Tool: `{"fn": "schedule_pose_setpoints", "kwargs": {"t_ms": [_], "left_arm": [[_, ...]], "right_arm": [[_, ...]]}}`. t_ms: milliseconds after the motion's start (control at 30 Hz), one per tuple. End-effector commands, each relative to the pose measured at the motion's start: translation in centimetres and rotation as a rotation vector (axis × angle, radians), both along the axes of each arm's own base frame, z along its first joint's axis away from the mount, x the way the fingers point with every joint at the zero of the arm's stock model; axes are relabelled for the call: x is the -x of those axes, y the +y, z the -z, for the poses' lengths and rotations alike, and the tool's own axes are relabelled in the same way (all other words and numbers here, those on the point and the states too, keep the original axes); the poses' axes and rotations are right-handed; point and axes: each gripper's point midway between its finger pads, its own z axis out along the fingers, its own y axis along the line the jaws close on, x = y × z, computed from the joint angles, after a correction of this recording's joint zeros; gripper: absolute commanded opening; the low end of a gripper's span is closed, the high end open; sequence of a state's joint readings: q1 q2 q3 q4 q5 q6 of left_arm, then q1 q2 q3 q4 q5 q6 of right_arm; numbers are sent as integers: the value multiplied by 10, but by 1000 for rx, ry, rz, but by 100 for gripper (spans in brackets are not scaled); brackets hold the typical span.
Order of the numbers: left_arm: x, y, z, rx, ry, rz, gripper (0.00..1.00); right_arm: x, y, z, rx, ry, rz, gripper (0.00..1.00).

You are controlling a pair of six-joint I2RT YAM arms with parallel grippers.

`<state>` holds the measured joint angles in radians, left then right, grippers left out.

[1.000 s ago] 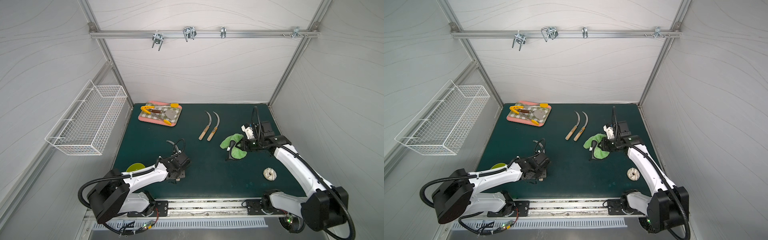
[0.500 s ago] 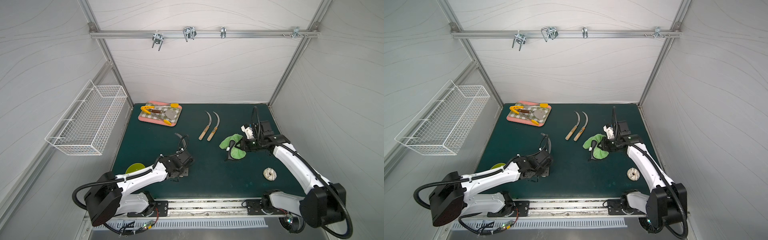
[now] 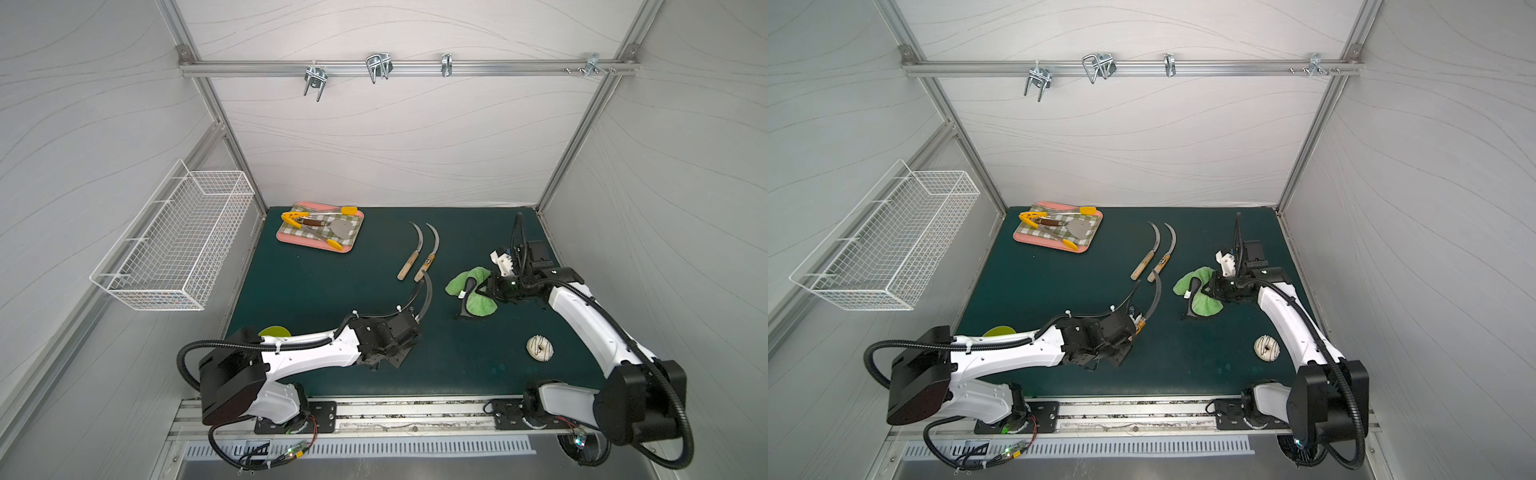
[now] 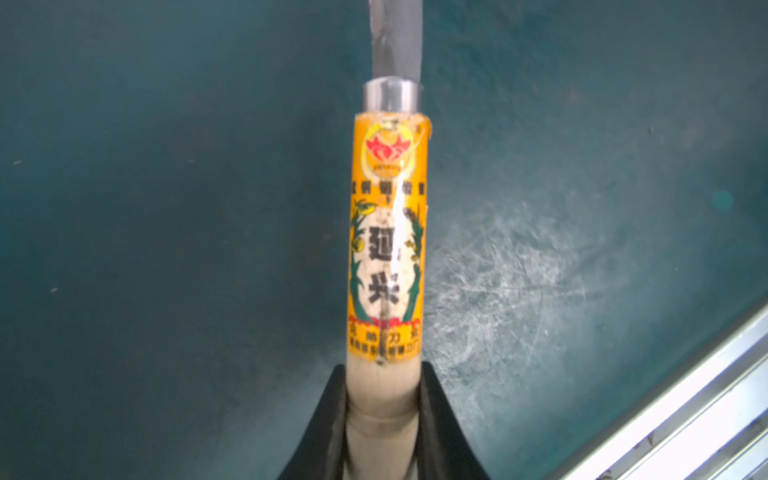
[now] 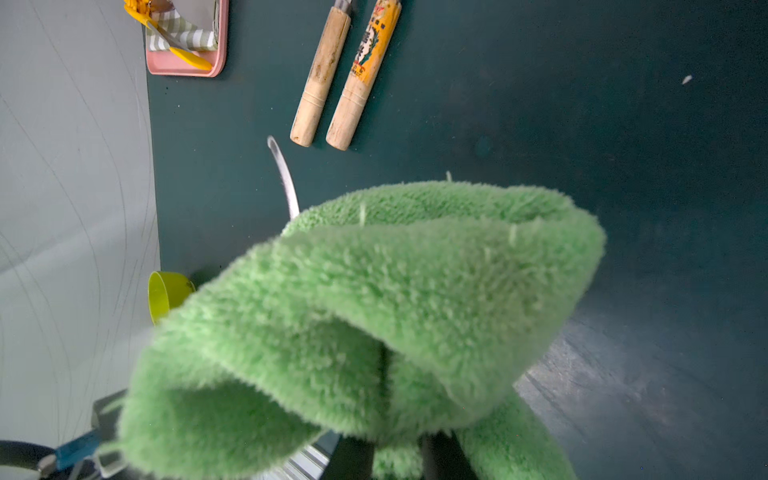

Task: Wipe small sickles with rags
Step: Place the small sickle at the center of the board.

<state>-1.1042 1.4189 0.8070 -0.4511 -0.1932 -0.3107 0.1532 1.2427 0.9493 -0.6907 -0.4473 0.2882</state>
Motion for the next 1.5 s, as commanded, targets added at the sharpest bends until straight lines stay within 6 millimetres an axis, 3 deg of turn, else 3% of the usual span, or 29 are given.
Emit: {"fn": "schedule_pose_setpoints", "kwargs": {"t_ms": [0,300,500,733,800,967,1067,1467], "left_arm": [[-10,-32,-16,46,-57,109,0],[-33,-68,14,24,3,161,0],[-59,-82,25,42,26,142,0],[-74,-95,36,22,37,161,0],[-77,-97,37,21,35,161,9],[-82,-98,36,35,34,144,26],[-82,-96,31,42,25,137,31],[-64,-78,16,173,22,80,37]], "right_arm": [[0,-5,-7,9,-5,7,16],[0,-11,2,53,11,13,16],[1,-12,5,61,17,10,17],[0,-11,8,54,26,7,17],[-1,-13,9,67,26,12,17],[1,-14,13,79,36,10,17],[1,-13,14,75,44,9,18],[12,-21,26,129,122,29,18]]}}
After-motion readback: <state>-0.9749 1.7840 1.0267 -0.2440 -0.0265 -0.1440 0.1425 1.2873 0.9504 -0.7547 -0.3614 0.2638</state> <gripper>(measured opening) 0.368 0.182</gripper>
